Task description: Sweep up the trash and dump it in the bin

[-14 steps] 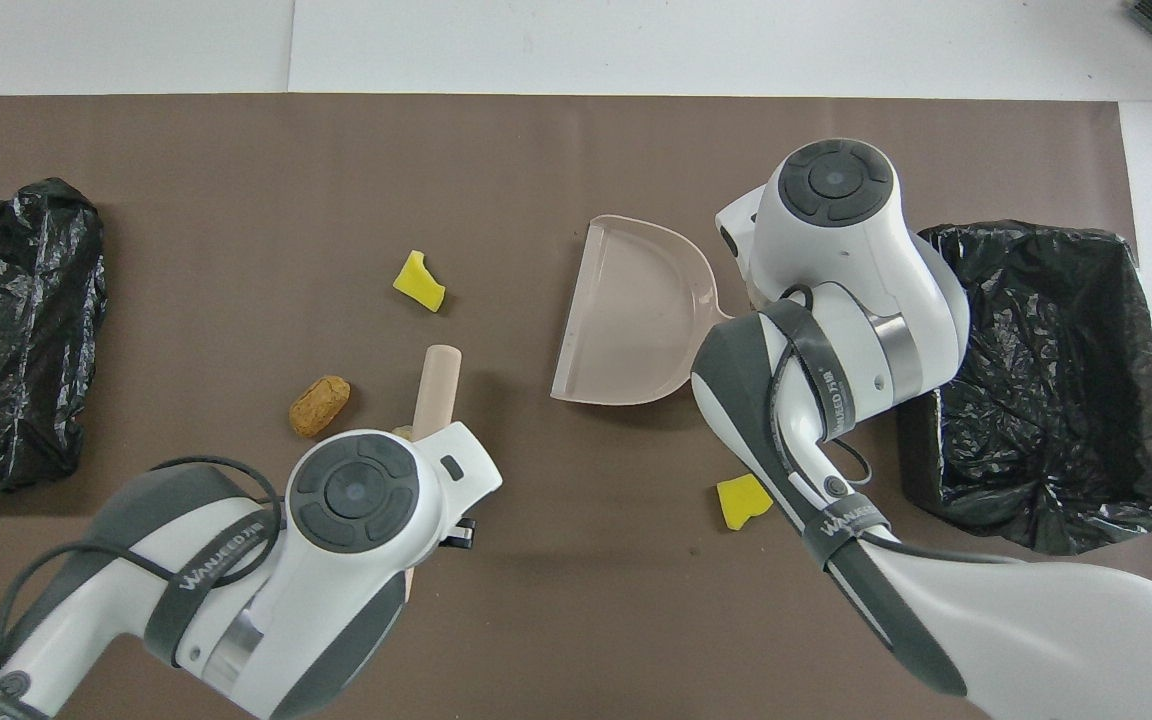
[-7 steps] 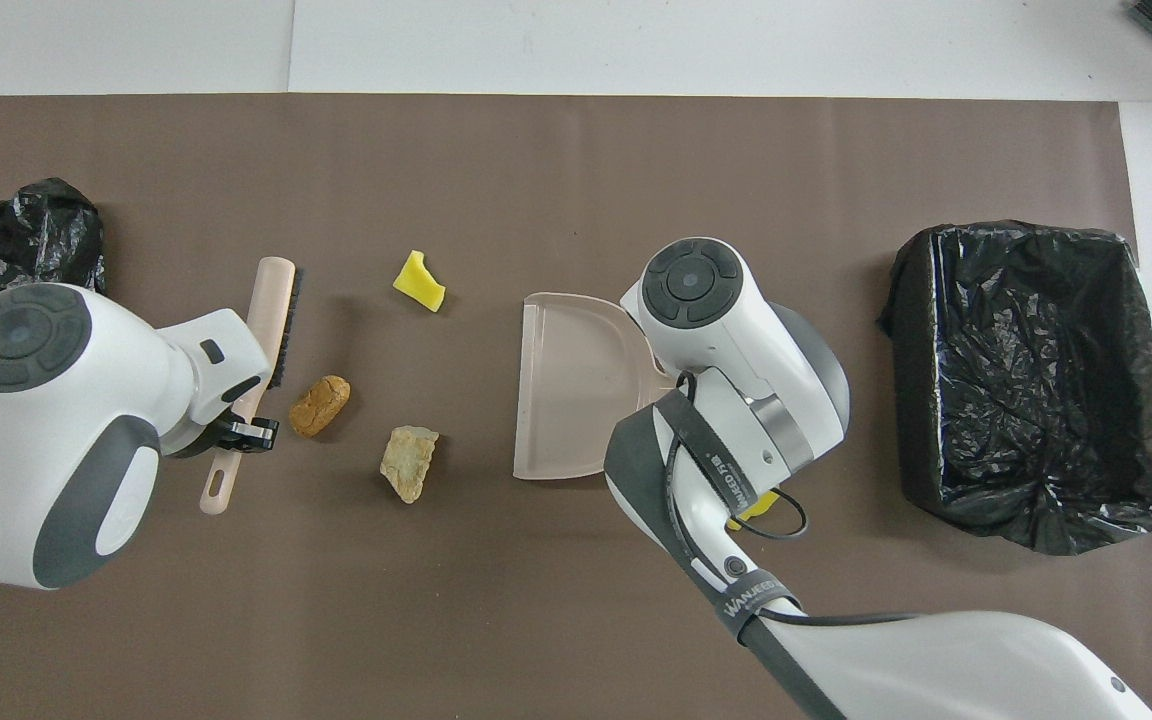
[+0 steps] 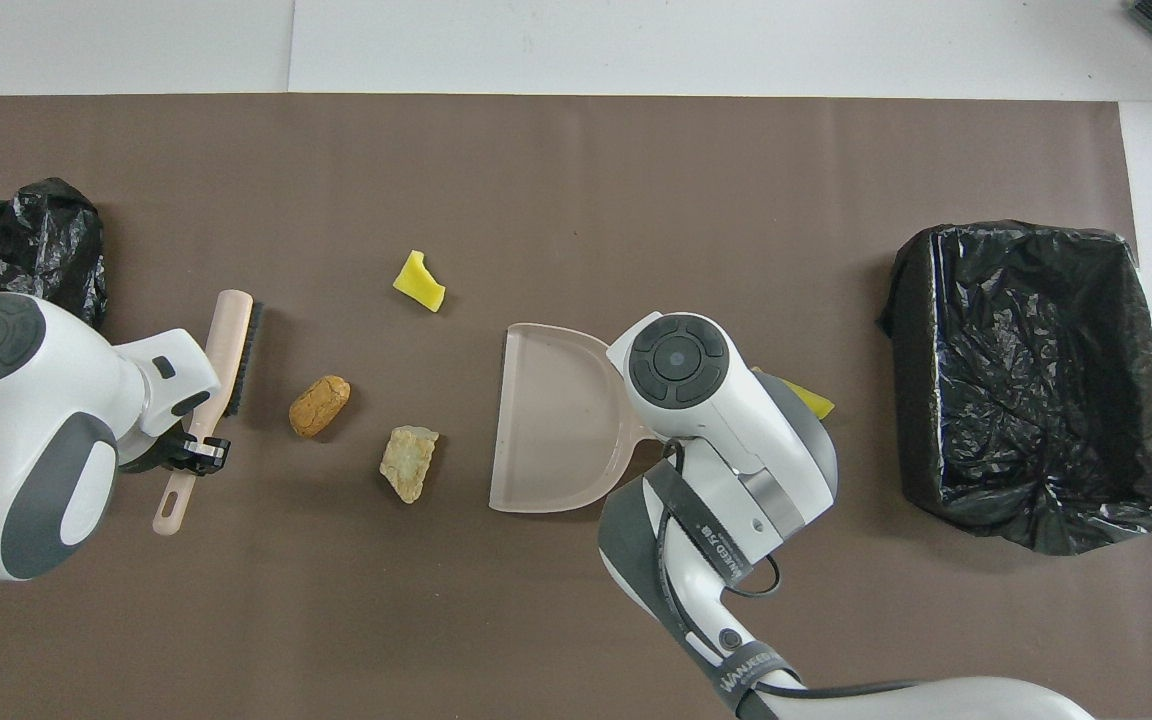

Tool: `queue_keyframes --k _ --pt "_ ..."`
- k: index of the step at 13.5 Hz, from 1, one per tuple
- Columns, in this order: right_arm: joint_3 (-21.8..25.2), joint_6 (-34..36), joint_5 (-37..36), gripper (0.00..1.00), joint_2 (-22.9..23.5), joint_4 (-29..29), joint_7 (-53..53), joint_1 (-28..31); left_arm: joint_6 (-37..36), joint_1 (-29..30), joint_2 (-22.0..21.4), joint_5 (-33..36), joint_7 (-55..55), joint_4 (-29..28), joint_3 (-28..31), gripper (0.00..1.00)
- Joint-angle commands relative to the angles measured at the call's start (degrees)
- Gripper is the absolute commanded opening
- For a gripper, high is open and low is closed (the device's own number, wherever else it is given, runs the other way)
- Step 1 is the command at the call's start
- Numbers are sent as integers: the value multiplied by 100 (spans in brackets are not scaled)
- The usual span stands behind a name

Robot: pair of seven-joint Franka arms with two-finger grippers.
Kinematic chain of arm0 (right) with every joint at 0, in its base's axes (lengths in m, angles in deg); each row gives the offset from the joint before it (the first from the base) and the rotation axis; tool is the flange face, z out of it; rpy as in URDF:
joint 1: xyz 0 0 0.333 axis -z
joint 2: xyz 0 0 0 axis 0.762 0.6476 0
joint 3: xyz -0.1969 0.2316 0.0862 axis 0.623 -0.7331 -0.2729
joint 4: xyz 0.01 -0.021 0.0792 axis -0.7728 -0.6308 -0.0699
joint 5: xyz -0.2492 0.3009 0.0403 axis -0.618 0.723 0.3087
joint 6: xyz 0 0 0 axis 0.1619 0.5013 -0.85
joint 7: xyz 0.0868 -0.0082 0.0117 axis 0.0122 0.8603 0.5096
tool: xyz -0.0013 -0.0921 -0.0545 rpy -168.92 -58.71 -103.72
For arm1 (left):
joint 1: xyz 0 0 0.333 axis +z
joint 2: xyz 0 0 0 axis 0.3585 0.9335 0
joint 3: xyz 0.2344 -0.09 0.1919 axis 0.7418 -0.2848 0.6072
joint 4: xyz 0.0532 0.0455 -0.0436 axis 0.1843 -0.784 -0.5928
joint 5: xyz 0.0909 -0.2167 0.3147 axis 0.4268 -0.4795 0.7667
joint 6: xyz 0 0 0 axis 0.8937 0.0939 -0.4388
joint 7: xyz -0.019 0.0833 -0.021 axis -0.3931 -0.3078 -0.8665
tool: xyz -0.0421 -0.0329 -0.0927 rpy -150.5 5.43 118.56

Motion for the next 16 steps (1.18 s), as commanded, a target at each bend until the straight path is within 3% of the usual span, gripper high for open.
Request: queue_keyframes --k 1,3,7,12,16 --pt "-16 -112 167 0 -98 -183 -151 6 -14 -209 -622 114 -140 -734 -24 0" --pt "-16 1 228 0 -115 -183 -213 -20 -233 -639 -869 106 -901 -1008 -32 0" --pt "-16 151 220 0 -142 -183 -213 -99 -375 -1773 -852 -52 -2660 -1053 -41 0" --pt "-16 151 220 0 -142 -183 -221 -126 81 -2284 -519 -974 -3567 -948 -41 0" --pt "-16 151 220 0 -142 -183 -221 -117 214 -2478 -132 -1475 -3490 -439 -50 0"
